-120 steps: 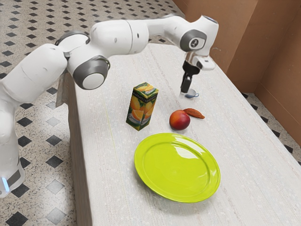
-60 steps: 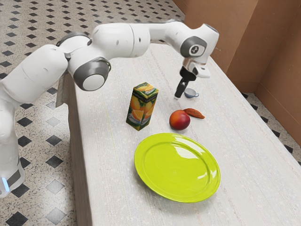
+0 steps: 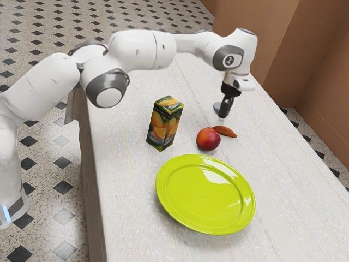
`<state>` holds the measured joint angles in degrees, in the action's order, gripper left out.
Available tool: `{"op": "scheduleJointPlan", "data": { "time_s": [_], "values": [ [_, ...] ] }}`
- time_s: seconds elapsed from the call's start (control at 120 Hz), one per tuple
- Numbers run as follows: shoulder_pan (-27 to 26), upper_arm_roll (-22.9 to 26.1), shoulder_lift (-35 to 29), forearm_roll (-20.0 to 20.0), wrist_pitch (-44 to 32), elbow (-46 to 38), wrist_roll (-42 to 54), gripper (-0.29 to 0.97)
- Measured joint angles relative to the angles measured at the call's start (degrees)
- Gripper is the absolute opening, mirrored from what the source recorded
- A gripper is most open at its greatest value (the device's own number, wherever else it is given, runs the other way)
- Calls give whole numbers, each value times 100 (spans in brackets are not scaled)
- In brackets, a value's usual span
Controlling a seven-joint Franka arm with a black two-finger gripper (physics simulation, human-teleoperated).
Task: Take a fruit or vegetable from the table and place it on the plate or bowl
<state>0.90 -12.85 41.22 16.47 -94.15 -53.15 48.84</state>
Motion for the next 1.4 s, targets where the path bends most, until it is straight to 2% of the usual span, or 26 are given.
{"op": "scheduleJointPlan", "data": {
  "time_s": [1.083, 1.217, 1.4],
  "values": [
    [112, 11, 501, 92, -405, 4, 12, 67],
    [112, 18, 530, 93, -421, 3, 15, 55],
    [109, 19, 533, 91, -442, 3, 18, 23]
  ]
}}
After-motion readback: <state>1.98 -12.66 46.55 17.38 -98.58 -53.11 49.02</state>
